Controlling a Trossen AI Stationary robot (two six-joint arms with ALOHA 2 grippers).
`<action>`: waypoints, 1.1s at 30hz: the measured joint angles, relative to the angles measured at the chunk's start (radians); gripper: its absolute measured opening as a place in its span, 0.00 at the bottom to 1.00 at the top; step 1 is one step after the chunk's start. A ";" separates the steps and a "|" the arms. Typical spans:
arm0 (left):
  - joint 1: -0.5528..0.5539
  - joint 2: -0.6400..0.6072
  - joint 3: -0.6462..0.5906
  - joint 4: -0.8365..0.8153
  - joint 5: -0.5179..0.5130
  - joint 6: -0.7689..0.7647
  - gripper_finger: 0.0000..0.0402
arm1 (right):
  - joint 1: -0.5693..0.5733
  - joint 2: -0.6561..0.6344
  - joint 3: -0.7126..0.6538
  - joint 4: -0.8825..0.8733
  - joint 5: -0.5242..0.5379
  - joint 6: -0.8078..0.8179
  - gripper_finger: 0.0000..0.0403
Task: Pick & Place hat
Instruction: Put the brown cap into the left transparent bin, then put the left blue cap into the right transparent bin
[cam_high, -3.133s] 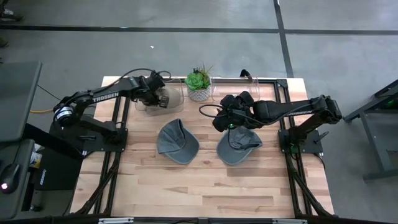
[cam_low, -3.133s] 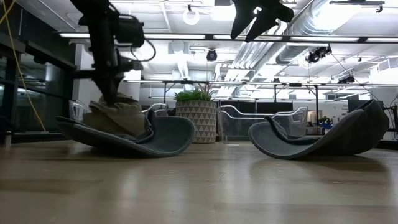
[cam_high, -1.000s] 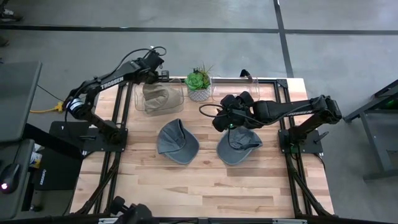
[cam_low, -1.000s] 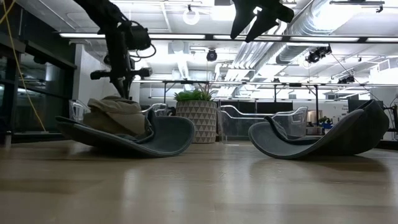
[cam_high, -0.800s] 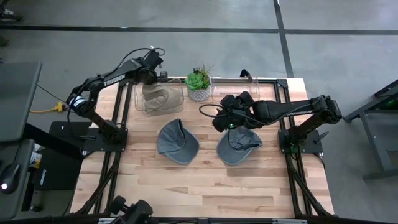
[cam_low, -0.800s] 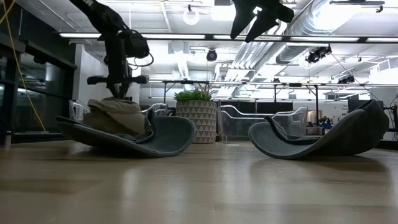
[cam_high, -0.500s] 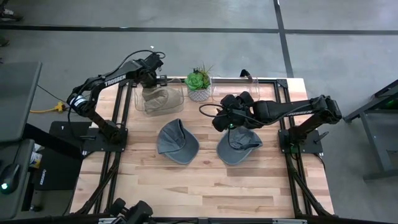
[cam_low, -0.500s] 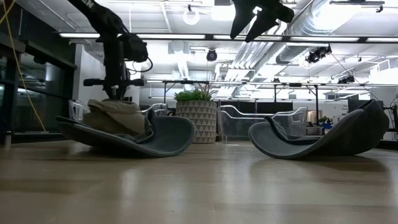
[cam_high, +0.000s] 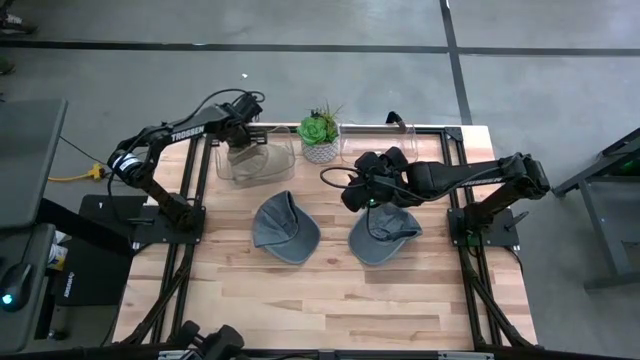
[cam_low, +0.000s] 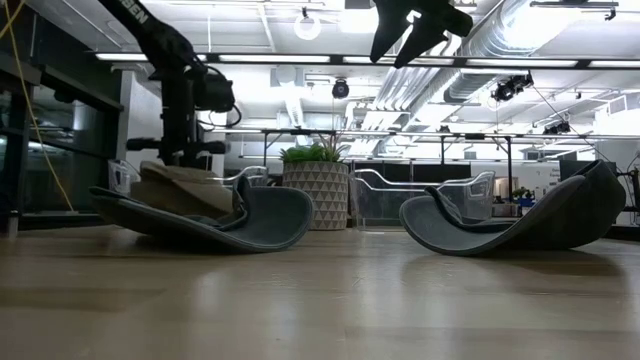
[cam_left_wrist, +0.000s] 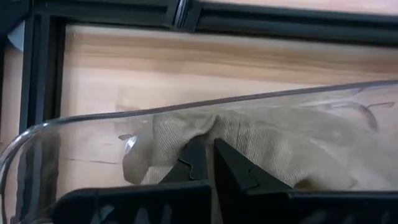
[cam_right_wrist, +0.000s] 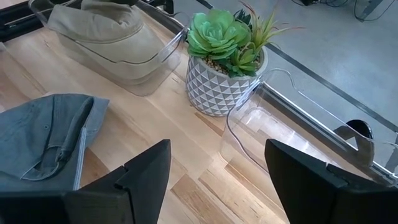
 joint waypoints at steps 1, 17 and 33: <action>0.000 0.000 0.007 -0.001 0.000 0.000 0.00 | 0.000 0.000 0.000 0.000 -0.002 0.000 0.63; 0.000 -0.001 0.164 -0.135 0.023 0.048 0.00 | 0.000 0.000 0.000 0.000 -0.006 0.000 0.64; -0.130 -0.228 0.211 -0.197 0.262 0.035 0.00 | -0.006 0.000 0.000 0.000 -0.167 -0.040 0.64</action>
